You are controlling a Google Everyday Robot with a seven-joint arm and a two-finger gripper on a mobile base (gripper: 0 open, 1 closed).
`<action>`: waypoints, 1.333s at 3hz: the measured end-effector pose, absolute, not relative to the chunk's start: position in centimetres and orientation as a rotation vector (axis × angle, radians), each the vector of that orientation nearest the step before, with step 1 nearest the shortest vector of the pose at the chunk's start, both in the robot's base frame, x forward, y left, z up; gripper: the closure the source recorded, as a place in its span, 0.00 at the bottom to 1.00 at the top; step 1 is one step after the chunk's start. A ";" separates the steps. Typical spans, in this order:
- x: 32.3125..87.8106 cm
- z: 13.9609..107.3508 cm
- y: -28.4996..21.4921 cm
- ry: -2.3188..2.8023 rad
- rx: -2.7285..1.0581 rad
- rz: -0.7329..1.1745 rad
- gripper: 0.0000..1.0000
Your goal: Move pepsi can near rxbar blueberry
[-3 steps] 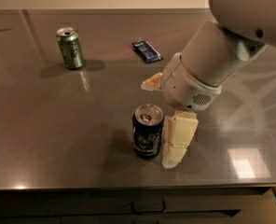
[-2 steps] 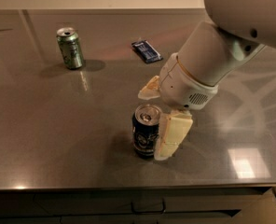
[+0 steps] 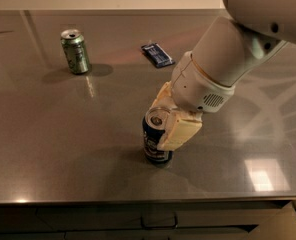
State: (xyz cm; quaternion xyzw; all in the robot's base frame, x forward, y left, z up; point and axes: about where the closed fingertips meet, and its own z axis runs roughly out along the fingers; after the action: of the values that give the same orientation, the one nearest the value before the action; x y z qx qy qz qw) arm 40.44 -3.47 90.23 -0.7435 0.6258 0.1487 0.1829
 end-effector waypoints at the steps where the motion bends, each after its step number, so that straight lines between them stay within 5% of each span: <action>1: 42.1 92.0 -4.3 1.790 -2.032 0.398 0.91; 2: 44.3 94.4 -5.2 1.809 -1.953 0.363 1.00; 4: 51.3 97.6 -6.7 1.898 -1.773 0.281 1.00</action>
Offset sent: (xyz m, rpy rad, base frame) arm 0.0713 -0.0350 0.0742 0.0824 -0.0996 -0.1954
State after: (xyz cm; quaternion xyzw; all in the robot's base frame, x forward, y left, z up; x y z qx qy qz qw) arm 51.29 -6.72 97.58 -0.6550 0.7013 0.1038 0.2617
